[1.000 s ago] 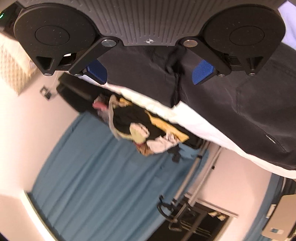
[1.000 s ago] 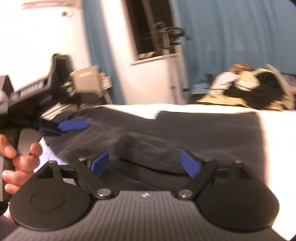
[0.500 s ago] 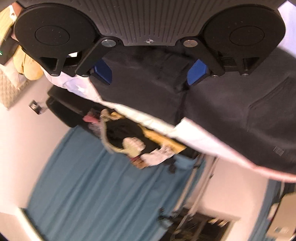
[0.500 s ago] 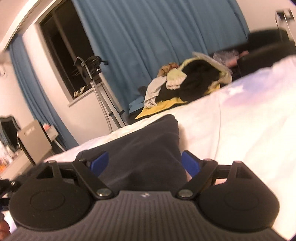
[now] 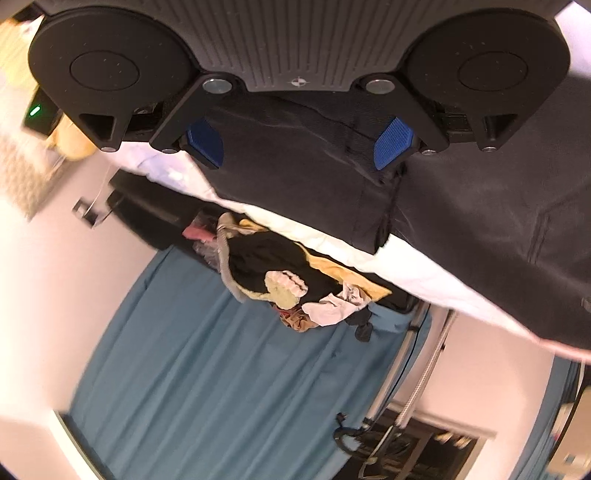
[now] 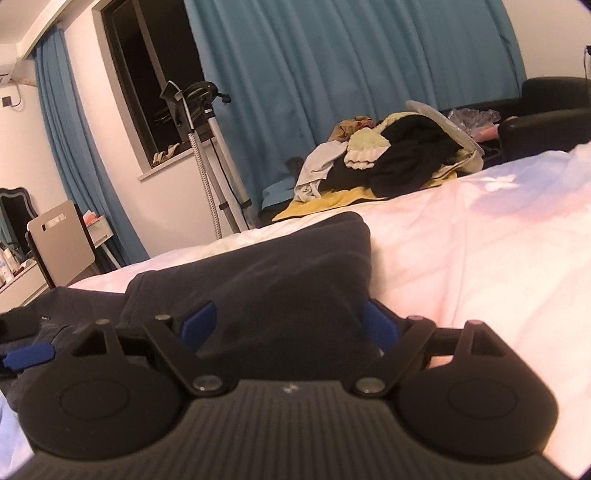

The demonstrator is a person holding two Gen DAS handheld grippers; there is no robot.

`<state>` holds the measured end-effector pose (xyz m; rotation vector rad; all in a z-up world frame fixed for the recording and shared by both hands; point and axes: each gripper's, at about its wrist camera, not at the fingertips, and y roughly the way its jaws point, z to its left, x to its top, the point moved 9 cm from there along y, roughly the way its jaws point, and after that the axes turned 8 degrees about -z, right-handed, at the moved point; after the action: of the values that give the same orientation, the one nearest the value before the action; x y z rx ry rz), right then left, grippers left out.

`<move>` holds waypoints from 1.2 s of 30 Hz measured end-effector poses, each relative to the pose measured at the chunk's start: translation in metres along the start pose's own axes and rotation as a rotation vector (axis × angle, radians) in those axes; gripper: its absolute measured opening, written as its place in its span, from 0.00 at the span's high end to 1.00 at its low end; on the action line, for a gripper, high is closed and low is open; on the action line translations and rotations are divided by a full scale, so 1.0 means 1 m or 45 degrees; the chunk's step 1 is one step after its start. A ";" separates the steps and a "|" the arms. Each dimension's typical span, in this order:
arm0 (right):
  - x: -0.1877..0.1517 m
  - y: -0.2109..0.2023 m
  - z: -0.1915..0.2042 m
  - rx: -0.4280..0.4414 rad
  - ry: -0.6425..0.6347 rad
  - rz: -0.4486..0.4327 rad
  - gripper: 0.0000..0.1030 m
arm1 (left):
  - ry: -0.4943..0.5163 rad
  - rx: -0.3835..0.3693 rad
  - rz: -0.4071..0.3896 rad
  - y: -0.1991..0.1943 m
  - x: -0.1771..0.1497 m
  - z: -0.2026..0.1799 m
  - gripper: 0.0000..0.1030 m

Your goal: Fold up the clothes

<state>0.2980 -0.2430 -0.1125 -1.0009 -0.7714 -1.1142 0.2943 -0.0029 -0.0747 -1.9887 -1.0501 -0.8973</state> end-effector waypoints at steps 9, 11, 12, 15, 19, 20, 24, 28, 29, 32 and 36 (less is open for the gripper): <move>0.013 -0.026 -0.011 -0.090 0.063 0.027 0.14 | -0.172 0.022 0.169 -0.008 -0.035 -0.002 0.12; 0.016 -0.032 -0.012 -0.101 0.066 0.015 0.13 | -0.252 0.053 0.235 -0.003 -0.043 0.005 0.12; 0.016 -0.035 -0.012 -0.102 0.085 0.016 0.12 | -0.295 0.070 0.270 0.000 -0.047 0.009 0.12; 0.014 -0.038 -0.014 -0.095 0.129 0.025 0.12 | -0.410 0.075 0.278 0.008 -0.053 0.024 0.12; 0.010 -0.034 -0.011 -0.062 0.123 0.033 0.12 | -0.562 0.056 0.234 0.016 -0.054 0.041 0.12; 0.009 -0.033 -0.008 -0.043 0.107 0.035 0.12 | -0.604 0.041 0.218 0.017 -0.052 0.044 0.12; 0.004 -0.026 0.010 0.012 -0.002 0.035 0.12 | -0.719 -0.004 0.161 0.022 -0.046 0.054 0.11; 0.001 -0.027 0.038 0.086 -0.260 -0.021 0.11 | -0.699 -0.075 0.109 0.024 -0.038 0.050 0.10; 0.000 -0.028 0.047 0.113 -0.337 -0.043 0.12 | -0.696 -0.087 0.093 0.024 -0.037 0.051 0.10; -0.005 -0.034 0.076 0.223 -0.473 -0.096 0.12 | -0.683 -0.109 0.065 0.026 -0.034 0.051 0.10; -0.027 -0.045 0.116 0.471 -0.655 -0.071 0.12 | -0.642 -0.149 0.051 0.026 -0.031 0.047 0.10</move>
<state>0.2452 -0.1315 -0.0819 -0.9576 -1.3714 -0.7211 0.3152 0.0125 -0.1308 -2.3956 -1.2425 -0.4476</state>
